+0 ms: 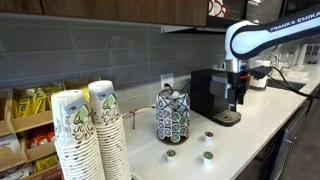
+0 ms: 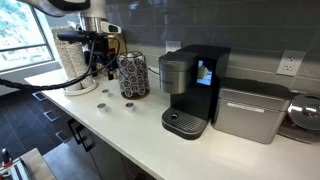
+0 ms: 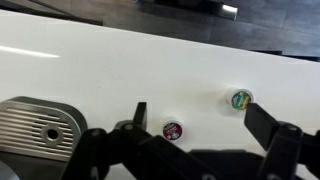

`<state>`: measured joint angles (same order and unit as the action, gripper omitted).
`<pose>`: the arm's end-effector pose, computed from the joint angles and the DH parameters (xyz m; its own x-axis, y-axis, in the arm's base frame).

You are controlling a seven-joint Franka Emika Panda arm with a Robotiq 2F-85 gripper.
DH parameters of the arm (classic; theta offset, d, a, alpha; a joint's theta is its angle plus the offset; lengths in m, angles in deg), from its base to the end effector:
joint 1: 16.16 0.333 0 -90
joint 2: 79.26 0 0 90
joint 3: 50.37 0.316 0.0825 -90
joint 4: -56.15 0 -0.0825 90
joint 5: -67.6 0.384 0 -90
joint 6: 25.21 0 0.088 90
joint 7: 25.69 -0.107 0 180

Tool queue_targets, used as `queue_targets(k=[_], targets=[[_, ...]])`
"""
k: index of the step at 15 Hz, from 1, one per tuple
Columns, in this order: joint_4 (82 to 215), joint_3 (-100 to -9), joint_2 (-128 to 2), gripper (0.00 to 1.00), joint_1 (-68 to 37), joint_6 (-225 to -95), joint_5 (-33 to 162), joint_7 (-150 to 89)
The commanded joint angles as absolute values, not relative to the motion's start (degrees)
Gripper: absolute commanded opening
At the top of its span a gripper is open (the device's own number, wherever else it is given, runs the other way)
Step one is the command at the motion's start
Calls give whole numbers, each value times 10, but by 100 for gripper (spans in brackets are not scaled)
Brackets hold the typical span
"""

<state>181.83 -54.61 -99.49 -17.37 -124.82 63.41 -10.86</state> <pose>0.4343 -0.0509 0.5195 0.9770 0.1824 -0.1108 0.1853 -0.9825 0.0171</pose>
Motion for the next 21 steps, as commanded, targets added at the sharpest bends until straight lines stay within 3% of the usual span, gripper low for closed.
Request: queue_targets(k=[1, 10, 21], targets=[[1817, -547, -995, 100, -172, -1247, 634, -109], [1825, -547, -994, 100, -171, -1256, 646, -117], [1958, -491, -1002, 100, -202, -1482, 639, -471]])
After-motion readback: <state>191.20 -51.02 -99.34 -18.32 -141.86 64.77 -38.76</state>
